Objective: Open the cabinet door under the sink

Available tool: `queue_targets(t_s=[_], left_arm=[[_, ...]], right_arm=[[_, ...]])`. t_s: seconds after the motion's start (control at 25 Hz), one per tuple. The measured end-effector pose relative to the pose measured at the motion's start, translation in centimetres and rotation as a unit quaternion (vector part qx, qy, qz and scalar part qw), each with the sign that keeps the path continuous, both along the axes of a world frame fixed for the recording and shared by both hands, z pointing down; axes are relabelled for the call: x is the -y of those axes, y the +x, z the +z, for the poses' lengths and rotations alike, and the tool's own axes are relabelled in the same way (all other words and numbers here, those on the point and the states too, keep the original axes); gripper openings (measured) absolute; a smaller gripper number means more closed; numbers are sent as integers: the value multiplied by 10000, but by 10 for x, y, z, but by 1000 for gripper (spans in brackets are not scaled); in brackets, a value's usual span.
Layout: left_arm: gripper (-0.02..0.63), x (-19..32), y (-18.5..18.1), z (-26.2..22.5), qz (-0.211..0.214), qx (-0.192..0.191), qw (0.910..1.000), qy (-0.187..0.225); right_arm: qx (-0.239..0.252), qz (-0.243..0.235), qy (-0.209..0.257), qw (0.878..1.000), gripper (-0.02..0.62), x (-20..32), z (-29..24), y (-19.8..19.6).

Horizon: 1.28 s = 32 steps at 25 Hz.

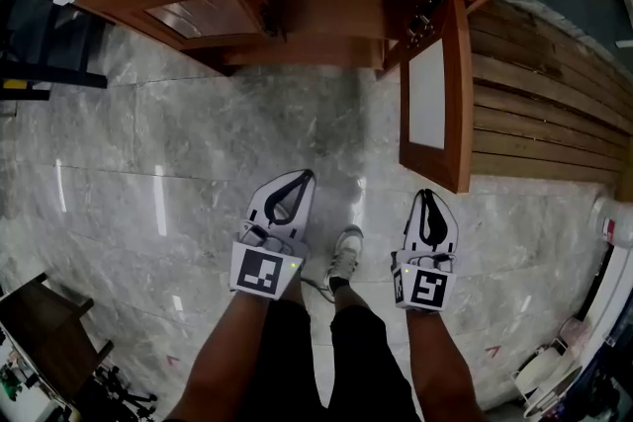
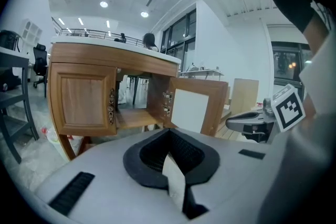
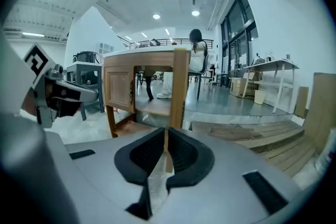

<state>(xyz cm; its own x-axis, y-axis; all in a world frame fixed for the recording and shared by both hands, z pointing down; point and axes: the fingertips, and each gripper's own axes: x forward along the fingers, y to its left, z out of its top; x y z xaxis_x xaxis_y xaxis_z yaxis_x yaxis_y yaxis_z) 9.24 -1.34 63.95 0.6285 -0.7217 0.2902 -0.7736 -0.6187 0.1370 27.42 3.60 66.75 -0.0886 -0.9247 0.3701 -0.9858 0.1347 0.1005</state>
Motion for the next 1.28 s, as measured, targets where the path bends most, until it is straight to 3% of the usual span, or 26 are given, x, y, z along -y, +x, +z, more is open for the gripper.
queue_targets(t_s=[0.32, 0.52, 0.76, 0.92, 1.28], left_arm=[[20, 14, -36, -9, -66, 9, 10000, 20], [20, 30, -57, -22, 47, 113, 9998, 165], [20, 57, -90, -34, -138, -146, 9995, 258], [20, 73, -104, -31, -62, -47, 9994, 340], [20, 106, -126, -31, -255, -149, 9993, 218]], right_arm=[[250, -457, 303, 9982, 21, 23, -39, -72], [285, -1050, 474, 9929, 21, 61, -56, -114], [641, -1461, 707, 9846, 23, 109, -74, -168], [643, -1783, 793, 9787, 131, 137, -74, -199], [1035, -2480, 793, 9600, 289, 189, -68, -234]])
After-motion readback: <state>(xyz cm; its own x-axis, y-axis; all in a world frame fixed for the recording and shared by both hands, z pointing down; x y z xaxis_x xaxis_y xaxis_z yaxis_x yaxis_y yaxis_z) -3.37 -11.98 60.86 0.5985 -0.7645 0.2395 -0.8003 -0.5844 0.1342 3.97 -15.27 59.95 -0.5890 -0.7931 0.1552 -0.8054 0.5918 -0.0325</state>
